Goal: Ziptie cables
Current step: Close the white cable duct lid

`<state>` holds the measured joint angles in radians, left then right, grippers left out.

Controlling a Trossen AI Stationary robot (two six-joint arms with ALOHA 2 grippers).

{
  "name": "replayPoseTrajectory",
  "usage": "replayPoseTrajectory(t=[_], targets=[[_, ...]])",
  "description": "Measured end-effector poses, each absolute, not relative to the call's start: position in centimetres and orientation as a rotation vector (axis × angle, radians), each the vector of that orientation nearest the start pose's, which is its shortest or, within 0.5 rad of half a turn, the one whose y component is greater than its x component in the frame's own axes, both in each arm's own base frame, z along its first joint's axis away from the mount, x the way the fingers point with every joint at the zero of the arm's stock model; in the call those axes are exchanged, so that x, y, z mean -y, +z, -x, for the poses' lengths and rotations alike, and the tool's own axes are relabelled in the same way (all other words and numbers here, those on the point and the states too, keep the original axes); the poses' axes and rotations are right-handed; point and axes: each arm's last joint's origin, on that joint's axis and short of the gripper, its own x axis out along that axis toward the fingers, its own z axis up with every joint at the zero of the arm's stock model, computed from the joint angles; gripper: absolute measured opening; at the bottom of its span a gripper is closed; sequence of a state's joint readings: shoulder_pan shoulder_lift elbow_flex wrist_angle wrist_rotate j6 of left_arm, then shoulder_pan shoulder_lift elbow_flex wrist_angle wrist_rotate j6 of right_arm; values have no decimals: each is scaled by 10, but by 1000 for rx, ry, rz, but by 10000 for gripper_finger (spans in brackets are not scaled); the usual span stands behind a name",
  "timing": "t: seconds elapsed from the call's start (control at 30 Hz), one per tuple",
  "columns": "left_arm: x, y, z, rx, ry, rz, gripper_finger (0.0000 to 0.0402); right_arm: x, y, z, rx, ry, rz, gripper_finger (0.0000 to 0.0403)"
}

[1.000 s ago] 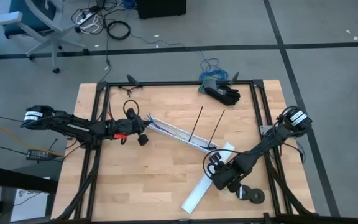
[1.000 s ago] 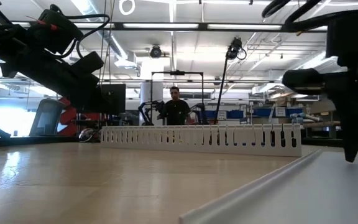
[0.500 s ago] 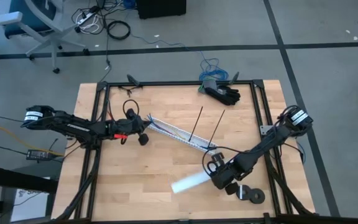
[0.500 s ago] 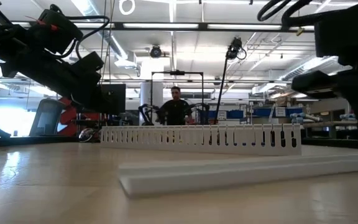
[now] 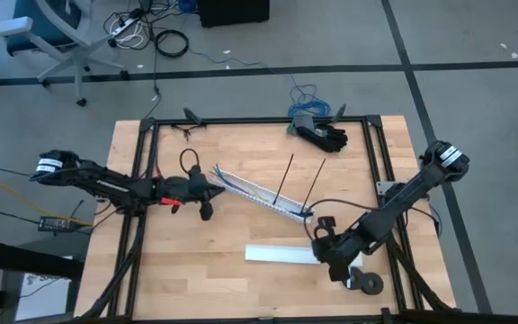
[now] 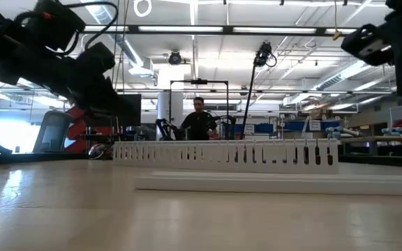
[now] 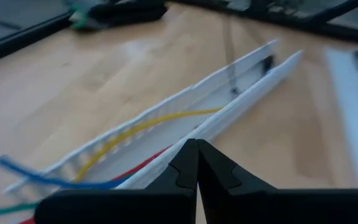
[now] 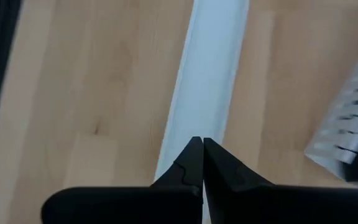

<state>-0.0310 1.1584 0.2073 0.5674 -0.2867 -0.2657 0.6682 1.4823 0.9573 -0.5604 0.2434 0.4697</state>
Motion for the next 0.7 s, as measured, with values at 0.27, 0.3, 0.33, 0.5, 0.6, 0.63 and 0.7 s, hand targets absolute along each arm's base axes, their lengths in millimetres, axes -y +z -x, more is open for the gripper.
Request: replayPoseTrajectory(t=[0.27,0.3,0.33,0.5,0.6,0.63,0.7], targets=[[17,148,-195,-310,230,210,12,-163,218,-221,-1035,35,-47,0],[19,146,-195,-318,223,207,12,-165,215,-224,-1031,28,-65,0],[21,145,-195,-329,218,202,12,-168,212,-226,-1031,21,-81,0],[23,135,-197,-379,223,193,12,-183,185,-244,-1019,34,-110,4],[23,129,-198,-409,232,202,12,-191,171,-253,-1020,86,-95,20],[23,126,-198,-421,235,206,12,-192,167,-255,-1018,90,-96,26],[23,123,-199,-435,242,220,12,-195,162,-258,-1010,93,-101,42]])
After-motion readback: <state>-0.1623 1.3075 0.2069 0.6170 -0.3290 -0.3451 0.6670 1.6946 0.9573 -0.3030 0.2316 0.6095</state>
